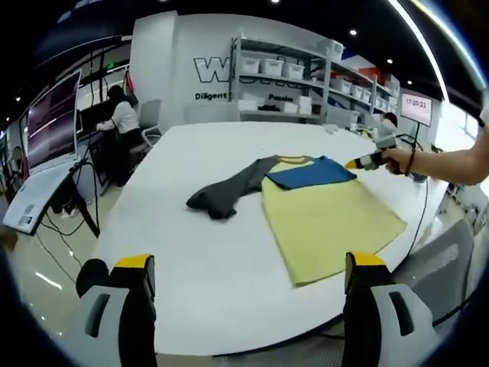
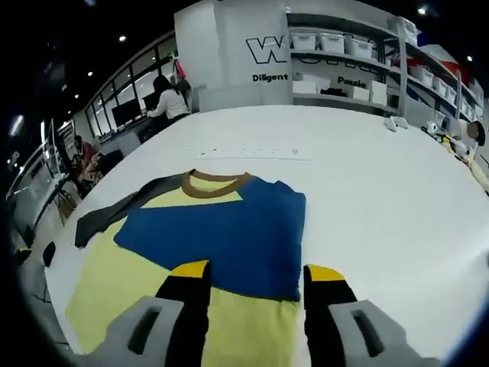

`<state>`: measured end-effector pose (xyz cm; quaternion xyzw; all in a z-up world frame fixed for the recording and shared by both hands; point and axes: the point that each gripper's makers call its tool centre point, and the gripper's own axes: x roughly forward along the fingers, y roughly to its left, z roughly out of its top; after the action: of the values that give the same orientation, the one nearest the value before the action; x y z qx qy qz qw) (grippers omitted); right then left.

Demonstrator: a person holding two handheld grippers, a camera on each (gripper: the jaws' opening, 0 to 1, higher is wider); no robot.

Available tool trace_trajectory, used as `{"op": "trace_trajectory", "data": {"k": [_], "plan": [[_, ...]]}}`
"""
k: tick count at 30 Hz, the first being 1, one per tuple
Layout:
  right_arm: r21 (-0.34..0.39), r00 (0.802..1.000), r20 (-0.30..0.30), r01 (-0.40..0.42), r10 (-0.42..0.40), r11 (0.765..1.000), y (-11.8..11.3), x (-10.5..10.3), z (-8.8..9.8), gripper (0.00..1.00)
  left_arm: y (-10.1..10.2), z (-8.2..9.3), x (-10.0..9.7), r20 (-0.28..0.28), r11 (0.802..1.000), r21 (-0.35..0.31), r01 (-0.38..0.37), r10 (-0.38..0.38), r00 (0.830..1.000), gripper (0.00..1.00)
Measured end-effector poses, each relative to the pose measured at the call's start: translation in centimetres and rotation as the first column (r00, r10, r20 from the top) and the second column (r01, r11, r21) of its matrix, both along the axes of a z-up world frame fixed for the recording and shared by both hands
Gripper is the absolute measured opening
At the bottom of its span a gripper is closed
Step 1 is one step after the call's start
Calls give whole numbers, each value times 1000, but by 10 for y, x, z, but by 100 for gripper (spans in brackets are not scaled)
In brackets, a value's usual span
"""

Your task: Fold the garment on the visible template until the final outline fits inside the template.

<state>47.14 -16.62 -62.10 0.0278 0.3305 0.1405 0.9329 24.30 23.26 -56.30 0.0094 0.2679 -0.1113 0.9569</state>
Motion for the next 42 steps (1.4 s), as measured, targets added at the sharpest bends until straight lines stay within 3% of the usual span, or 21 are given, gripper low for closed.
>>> {"op": "trace_trajectory", "data": {"k": [5,10,17,27,36,42], "plan": [[31,998,31,-51,50,998,14,-20,16,68,12,8,13,13,1000,9,-18,18,1000,99],[70,995,54,-88,84,994,25,-44,33,76,16,8,28,10,999,34,-18,18,1000,96],[85,987,102,-134,125,987,36,-66,58,79,19,4,48,3,999,29,-22,22,1000,92],[133,976,137,-186,168,973,54,-94,81,83,19,-1,67,-8,999,24,-33,34,999,85],[95,962,168,-233,216,968,69,-119,84,84,17,-7,92,-20,998,60,-6,7,1000,75],[132,957,189,-247,221,960,75,-129,94,84,10,-20,104,-54,995,90,37,-33,998,71]]}}
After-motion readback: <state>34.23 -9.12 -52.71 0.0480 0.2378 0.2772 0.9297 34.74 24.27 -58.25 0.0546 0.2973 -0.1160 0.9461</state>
